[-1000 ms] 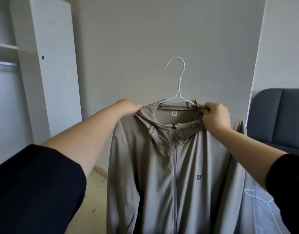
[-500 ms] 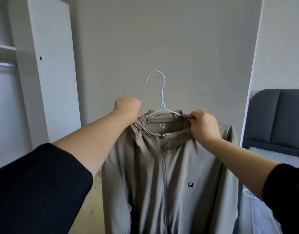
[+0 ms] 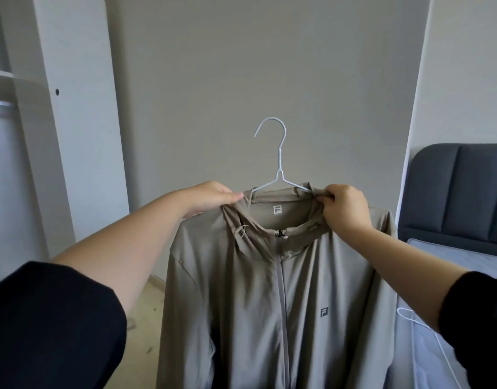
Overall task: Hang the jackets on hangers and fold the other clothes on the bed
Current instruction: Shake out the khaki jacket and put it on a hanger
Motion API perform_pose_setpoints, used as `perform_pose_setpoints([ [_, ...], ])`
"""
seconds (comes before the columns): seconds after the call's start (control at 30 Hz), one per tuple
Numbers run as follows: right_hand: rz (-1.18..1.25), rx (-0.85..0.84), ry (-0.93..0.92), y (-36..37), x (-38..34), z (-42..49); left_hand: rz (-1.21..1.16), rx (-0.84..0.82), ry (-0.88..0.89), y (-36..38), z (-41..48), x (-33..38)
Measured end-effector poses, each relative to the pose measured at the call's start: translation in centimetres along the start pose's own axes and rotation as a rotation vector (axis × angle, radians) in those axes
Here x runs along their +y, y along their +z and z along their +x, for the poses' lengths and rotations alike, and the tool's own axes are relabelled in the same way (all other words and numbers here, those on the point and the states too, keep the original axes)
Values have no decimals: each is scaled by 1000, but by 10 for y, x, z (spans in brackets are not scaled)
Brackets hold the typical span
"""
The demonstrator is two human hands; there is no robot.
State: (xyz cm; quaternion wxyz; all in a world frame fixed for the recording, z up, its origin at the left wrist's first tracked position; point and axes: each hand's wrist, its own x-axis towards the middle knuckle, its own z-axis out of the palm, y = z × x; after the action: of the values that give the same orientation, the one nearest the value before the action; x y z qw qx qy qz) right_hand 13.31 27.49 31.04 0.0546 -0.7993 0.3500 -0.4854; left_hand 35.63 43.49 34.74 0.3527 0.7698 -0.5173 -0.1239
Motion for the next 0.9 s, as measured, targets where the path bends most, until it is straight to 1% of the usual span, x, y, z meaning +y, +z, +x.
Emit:
perform_pose_setpoints([
  [0.03,11,-29,3,0,0,1,-5,20,54,3,1,-1],
  [0.1,57,-60,-8,-3,1,3,-71,165,133,11,9,-3],
  [0.17,55,18,-1,-10,3,7,-180,321,162,15,14,-2],
  [0.23,-55,110,96,-19,7,13,-246,390,178,17,18,-2],
  [0.27,-135,80,198,-25,8,16,-255,400,187,17,20,-2],
  [0.3,-172,-6,314,-31,8,18,-259,404,193,19,20,-2],
  [0.33,-127,-117,423,-34,8,20,-256,405,197,20,20,-1],
  [0.43,287,-483,675,-35,9,17,-250,393,219,29,20,0],
  [0.47,416,-559,724,-34,8,14,-243,389,227,31,20,-1],
  [0.5,498,-566,743,-35,7,14,-230,388,231,33,19,-3],
  [0.53,517,-500,727,-35,6,17,-211,384,235,35,19,-5],
  [0.6,374,-269,624,-40,3,31,-142,363,251,38,17,-8],
  [0.63,295,-183,562,-44,0,38,-96,351,260,41,16,-8],
  [0.67,275,-142,512,-47,-4,44,-55,342,266,44,15,-7],
  [0.7,292,-129,481,-50,-10,45,-28,338,270,46,14,-7],
  [0.73,365,-124,465,-50,-15,46,-16,341,273,48,13,-6],
  [0.77,493,-125,472,-50,-17,47,-14,351,274,48,13,-6],
  [0.8,672,-157,500,-48,-16,47,-23,362,269,48,13,-6],
  [0.83,830,-228,541,-47,-16,45,-42,375,262,46,13,-6],
  [0.87,837,-311,568,-44,-12,41,-70,391,255,44,13,-7],
  [0.9,677,-390,563,-43,-6,38,-104,409,246,41,13,-8],
])
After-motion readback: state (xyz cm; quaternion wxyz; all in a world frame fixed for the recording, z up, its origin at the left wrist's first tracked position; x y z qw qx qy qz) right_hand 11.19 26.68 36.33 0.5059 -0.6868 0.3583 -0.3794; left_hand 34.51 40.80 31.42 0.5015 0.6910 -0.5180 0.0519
